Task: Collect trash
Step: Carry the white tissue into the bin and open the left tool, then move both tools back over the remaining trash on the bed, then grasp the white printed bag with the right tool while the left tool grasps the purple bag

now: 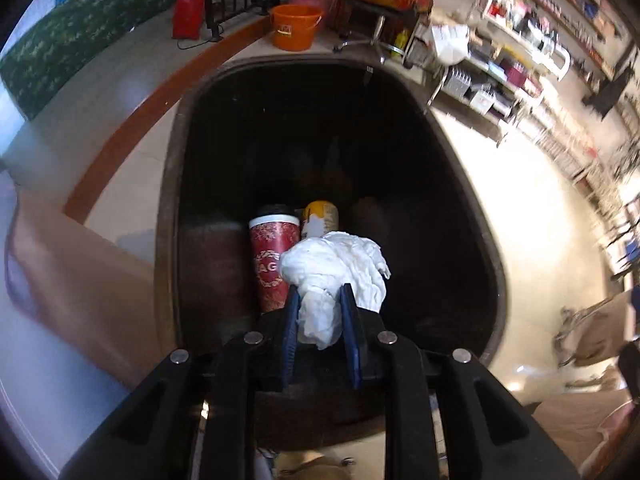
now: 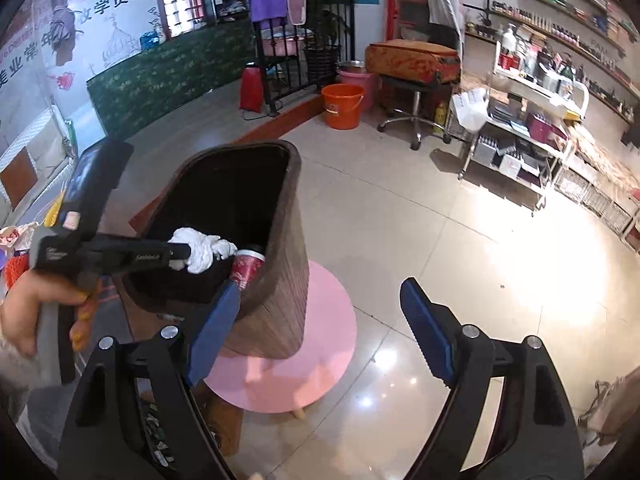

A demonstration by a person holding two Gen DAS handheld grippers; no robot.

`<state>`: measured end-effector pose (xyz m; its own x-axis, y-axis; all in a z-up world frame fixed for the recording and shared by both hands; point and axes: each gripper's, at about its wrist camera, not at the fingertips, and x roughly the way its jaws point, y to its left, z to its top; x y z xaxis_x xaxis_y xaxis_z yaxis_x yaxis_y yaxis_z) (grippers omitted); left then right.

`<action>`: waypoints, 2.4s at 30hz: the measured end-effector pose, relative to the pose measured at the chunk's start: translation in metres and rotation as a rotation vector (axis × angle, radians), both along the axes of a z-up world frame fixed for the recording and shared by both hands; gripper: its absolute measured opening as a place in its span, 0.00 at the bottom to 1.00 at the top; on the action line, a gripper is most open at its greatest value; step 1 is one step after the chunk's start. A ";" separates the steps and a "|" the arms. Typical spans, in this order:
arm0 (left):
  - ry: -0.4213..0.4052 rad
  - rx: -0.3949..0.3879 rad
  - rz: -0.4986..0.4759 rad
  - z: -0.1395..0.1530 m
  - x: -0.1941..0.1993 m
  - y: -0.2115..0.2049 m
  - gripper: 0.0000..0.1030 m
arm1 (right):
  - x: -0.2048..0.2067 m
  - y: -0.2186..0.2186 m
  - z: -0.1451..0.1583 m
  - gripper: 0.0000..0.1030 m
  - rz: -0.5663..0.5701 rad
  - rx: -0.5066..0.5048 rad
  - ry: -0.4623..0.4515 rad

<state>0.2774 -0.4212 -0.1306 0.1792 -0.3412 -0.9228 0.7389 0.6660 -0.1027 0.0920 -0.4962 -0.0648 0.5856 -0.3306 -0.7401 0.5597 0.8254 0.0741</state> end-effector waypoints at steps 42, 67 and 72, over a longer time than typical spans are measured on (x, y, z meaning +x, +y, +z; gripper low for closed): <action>-0.314 -0.245 0.451 0.108 -0.081 0.261 0.88 | 0.062 0.117 0.025 0.91 0.290 0.085 -0.155; -0.379 -0.190 0.845 0.102 -0.074 0.470 0.88 | 0.253 0.399 0.047 0.79 0.916 -0.122 -0.077; -0.371 -0.190 0.841 0.099 -0.069 0.473 0.88 | 0.279 0.411 0.036 0.73 0.909 -0.164 -0.038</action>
